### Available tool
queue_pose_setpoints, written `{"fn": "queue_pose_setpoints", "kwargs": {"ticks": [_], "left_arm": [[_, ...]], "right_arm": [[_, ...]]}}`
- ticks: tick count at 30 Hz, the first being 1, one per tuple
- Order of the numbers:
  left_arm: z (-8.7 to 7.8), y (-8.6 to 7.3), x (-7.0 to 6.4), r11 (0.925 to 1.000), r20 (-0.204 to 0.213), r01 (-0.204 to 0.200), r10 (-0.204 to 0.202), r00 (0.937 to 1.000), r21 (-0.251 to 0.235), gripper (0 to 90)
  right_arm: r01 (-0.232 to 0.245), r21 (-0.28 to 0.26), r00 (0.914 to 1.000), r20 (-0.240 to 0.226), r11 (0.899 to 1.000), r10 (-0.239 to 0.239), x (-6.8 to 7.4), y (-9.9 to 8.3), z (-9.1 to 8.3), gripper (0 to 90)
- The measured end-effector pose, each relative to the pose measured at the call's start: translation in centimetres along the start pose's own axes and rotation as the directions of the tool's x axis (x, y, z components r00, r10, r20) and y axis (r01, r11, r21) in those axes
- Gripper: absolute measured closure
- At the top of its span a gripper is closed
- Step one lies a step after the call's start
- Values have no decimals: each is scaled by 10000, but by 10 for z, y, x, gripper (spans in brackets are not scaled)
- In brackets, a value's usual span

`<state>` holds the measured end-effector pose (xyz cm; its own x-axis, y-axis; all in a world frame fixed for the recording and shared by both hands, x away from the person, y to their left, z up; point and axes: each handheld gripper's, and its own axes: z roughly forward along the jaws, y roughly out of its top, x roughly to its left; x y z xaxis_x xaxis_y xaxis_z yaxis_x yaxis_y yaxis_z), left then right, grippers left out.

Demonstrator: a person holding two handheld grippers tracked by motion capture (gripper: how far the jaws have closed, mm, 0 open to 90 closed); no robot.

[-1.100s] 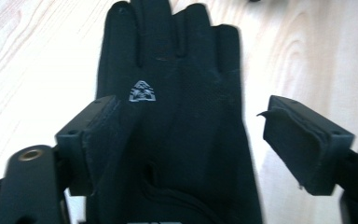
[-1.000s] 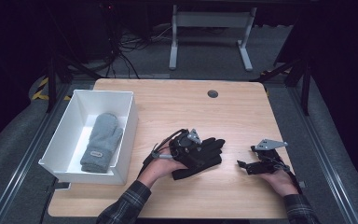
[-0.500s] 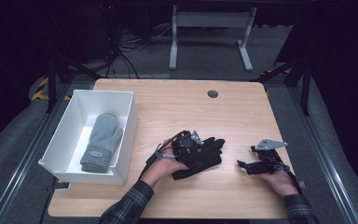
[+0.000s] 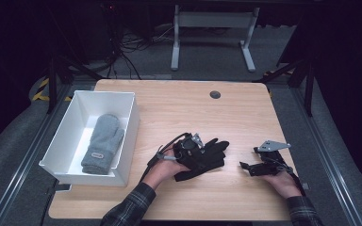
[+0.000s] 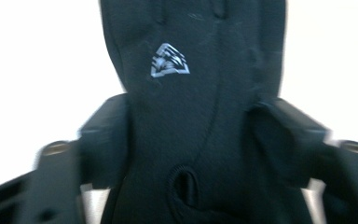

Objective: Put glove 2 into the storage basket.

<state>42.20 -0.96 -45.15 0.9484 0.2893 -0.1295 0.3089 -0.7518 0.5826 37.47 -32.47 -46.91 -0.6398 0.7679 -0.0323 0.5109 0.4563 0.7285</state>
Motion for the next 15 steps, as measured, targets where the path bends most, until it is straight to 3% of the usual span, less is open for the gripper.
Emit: {"fn": "queue_pose_setpoints", "kwargs": {"ticks": [5, 8, 15], "left_arm": [[-3, 0, 0, 9997, 521, 245, -250, 9983, 98, 609], [-3, 1, 0, 9979, 579, 619, -628, 9963, 184, 643], [-15, 5, -4, 9951, 594, 968, -979, 9934, 202, 656]], "right_arm": [[-6, 2, 10000, 6, 10000, 6, 0, 0, 0, 113], [-18, 6, 10000, 15, 10000, 18, 0, 0, 0, 113], [-50, -3, 10000, 34, 10000, 50, 0, 0, 0, 113]]}}
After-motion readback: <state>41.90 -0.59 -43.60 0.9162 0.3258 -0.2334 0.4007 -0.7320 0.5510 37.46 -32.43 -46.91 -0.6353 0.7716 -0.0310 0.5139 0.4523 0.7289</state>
